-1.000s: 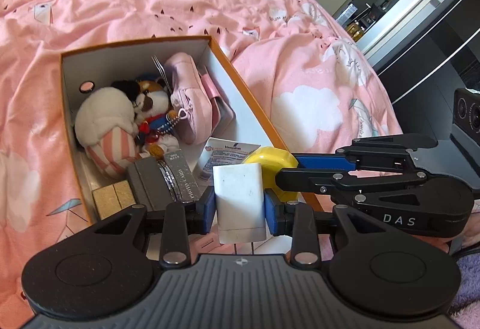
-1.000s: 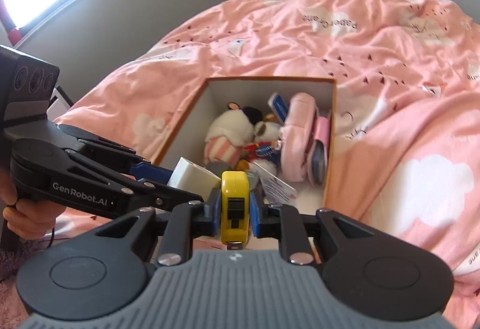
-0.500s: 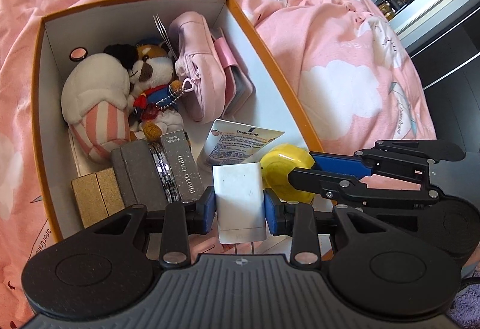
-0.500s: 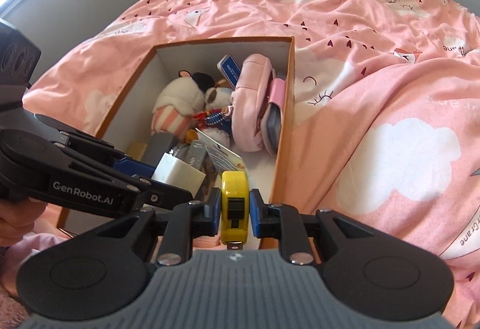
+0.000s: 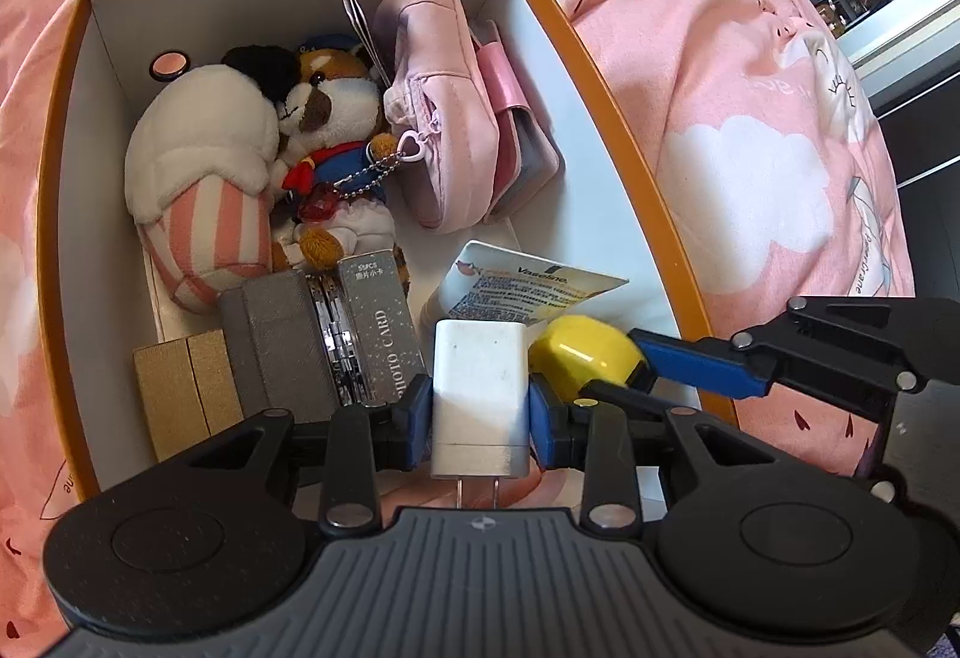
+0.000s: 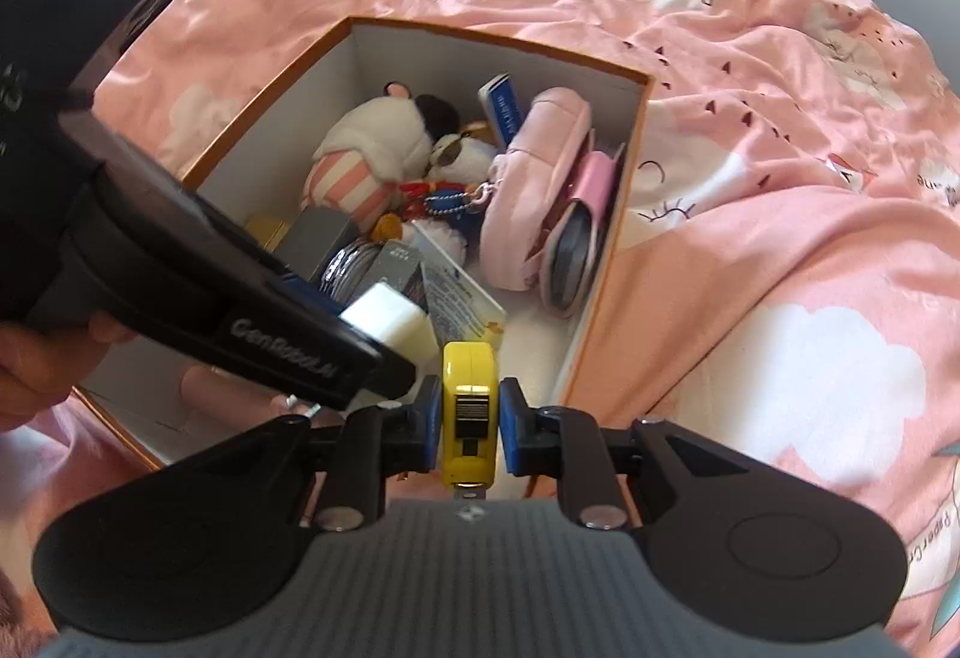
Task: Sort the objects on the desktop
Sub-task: 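Carry the white charger and yellow tape measure over the box and lower them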
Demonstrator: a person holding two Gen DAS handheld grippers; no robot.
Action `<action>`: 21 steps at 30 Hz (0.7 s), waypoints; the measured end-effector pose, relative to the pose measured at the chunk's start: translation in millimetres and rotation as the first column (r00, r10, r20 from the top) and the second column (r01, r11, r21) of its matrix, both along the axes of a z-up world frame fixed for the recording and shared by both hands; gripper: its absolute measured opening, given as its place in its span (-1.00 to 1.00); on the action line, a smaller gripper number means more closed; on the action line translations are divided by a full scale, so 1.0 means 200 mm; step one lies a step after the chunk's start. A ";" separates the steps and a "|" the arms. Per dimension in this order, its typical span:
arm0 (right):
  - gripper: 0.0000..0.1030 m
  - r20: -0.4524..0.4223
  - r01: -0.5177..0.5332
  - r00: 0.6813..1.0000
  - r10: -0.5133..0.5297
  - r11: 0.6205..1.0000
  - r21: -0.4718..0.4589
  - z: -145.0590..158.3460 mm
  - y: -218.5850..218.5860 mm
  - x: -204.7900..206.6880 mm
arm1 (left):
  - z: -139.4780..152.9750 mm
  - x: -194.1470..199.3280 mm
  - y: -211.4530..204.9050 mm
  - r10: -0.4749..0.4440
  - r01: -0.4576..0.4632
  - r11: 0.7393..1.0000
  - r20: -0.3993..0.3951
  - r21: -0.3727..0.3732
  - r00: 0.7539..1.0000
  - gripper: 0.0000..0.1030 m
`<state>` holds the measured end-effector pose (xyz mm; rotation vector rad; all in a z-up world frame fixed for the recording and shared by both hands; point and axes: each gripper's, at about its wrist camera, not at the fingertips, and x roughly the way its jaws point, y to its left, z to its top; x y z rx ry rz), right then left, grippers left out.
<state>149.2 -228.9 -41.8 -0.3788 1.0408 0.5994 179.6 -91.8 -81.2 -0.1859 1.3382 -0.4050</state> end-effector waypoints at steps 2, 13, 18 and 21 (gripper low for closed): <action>-0.60 0.000 -0.016 1.000 0.016 1.000 -0.027 -0.02 0.02 0.00 | 0.00 0.00 -0.01 -0.001 0.001 1.000 0.002 0.004 1.000 -0.27; -0.60 0.019 -0.074 0.997 0.076 0.994 -0.076 -0.02 0.03 0.00 | -0.01 0.02 0.02 0.001 -0.002 1.000 -0.004 -0.027 1.000 -0.27; -0.61 0.014 -0.088 0.996 0.090 0.992 -0.095 -0.02 0.04 0.01 | 0.01 0.02 0.03 0.005 -0.004 0.999 0.010 -0.034 1.000 -0.27; -0.61 0.011 -0.099 0.995 0.100 0.989 -0.111 -0.03 0.06 0.01 | 0.05 0.01 0.05 -0.003 0.004 0.999 0.033 -0.048 0.999 -0.27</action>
